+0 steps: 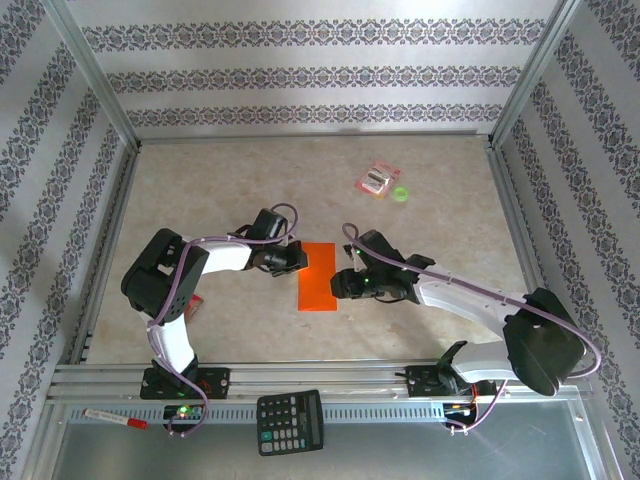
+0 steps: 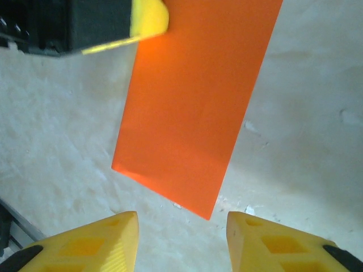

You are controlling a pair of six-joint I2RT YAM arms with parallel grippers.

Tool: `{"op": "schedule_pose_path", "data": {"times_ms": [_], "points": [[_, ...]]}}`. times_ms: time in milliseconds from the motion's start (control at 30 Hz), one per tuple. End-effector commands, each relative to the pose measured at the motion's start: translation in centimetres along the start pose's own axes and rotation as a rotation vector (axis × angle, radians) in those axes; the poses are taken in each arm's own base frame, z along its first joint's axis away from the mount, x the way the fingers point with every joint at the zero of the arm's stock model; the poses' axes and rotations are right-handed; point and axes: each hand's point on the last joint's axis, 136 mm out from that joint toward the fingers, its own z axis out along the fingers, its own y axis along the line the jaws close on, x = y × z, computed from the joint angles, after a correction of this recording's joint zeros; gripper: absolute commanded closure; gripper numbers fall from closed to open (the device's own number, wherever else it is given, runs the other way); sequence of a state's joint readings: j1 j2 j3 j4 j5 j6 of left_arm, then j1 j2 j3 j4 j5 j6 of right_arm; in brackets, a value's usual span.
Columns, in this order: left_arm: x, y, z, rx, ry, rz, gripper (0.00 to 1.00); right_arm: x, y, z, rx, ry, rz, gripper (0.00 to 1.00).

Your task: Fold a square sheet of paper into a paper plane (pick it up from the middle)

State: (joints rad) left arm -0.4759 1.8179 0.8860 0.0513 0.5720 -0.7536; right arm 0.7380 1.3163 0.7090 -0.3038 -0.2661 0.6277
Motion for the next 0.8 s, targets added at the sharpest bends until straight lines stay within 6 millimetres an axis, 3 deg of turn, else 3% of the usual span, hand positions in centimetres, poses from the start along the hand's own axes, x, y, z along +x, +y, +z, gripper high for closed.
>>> {"op": "schedule_pose_path", "data": {"times_ms": [0,133,300,467,767], "points": [[-0.6,-3.2,-1.8,0.096,-0.043,0.012,0.94,0.8,-0.8,0.6,0.049,-0.001,0.033,0.54],[1.0,-3.3,-2.8,0.105,-0.034,0.005,0.89,0.9,-0.9,0.9,0.066,-0.023,0.035,0.52],[2.9,-1.5,-2.0,0.082,0.019,-0.024,1.00,0.8,-0.3,2.0,0.045,-0.048,0.069,0.61],[3.8,-0.7,-1.0,0.077,0.060,-0.032,1.00,0.9,-0.2,3.0,0.036,-0.050,0.094,0.74],[5.0,2.2,-0.3,-0.023,0.090,-0.022,1.00,2.0,-0.5,4.6,0.051,-0.009,0.109,0.83]]}}
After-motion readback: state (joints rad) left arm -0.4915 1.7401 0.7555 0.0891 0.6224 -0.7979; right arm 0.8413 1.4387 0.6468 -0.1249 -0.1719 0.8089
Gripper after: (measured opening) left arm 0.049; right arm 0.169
